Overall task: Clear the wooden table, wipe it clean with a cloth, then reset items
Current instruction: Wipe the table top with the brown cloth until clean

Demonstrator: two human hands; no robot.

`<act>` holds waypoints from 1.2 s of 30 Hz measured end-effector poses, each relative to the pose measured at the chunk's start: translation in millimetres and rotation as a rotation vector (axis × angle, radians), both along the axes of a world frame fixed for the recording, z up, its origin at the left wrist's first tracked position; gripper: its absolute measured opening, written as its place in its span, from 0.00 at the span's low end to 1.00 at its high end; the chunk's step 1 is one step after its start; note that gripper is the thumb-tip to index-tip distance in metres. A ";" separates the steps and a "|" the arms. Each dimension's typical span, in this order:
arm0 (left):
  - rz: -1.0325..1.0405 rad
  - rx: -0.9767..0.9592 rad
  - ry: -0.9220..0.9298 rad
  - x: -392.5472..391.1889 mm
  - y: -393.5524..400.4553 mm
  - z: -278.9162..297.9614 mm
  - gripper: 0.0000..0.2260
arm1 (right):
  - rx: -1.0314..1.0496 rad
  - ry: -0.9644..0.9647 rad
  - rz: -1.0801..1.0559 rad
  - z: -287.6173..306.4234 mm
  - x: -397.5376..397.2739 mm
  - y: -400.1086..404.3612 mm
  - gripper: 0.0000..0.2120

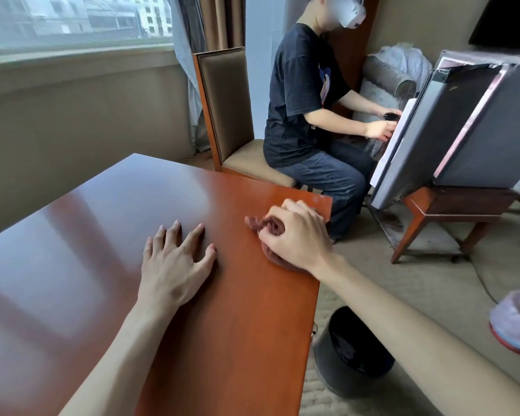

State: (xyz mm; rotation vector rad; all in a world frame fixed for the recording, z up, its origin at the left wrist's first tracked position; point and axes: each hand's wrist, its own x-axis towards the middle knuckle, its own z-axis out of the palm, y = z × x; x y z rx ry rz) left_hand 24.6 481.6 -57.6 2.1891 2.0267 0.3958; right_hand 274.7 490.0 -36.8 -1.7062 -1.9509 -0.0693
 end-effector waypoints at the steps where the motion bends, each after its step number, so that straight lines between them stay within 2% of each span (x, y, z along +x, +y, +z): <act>1: -0.006 -0.001 0.003 -0.4 -0.7 0.1 0.33 | 0.005 -0.001 0.033 -0.8 -0.7 -26.5 0.13; 4: -0.010 0.000 -0.005 0.5 -1.5 0.1 0.34 | 0.005 0.024 0.108 -3.3 2.9 -77.8 0.12; 6: -0.011 0.007 -0.007 1.0 -0.6 -0.3 0.34 | -0.017 0.042 0.116 -1.3 9.4 -70.9 0.12; 11: -0.004 0.027 -0.003 -1.0 2.5 -3.7 0.36 | -0.018 -0.033 -0.092 3.4 34.5 45.0 0.14; 14: 0.008 0.038 -0.015 -0.7 3.9 -3.5 0.36 | -0.048 -0.013 -0.230 6.3 49.5 113.9 0.17; 17: 0.011 0.033 -0.022 0.5 2.2 -1.7 0.36 | -0.079 0.028 -0.302 10.6 48.1 131.5 0.20; 20: 0.005 0.012 -0.026 1.0 0.9 0.2 0.34 | -0.064 -0.003 -0.279 10.3 33.6 88.7 0.16; 25: -0.015 0.009 -0.025 0.2 -0.6 -0.9 0.32 | 0.012 -0.001 -0.066 -0.7 3.7 -55.6 0.12; 28: -0.015 0.009 -0.027 0.1 -1.5 -0.5 0.34 | 0.018 0.053 0.056 -3.7 2.5 -91.1 0.12; 31: -0.017 0.016 -0.024 -0.6 0.2 -1.7 0.34 | 0.009 0.020 -0.013 1.4 23.0 -35.8 0.12; 34: -0.003 0.028 -0.019 -0.8 1.6 -1.7 0.34 | 0.007 -0.017 -0.218 5.5 59.5 55.4 0.15; 36: 0.003 0.028 -0.013 0.1 2.4 -1.9 0.34 | -0.030 0.026 -0.331 11.0 79.8 97.5 0.16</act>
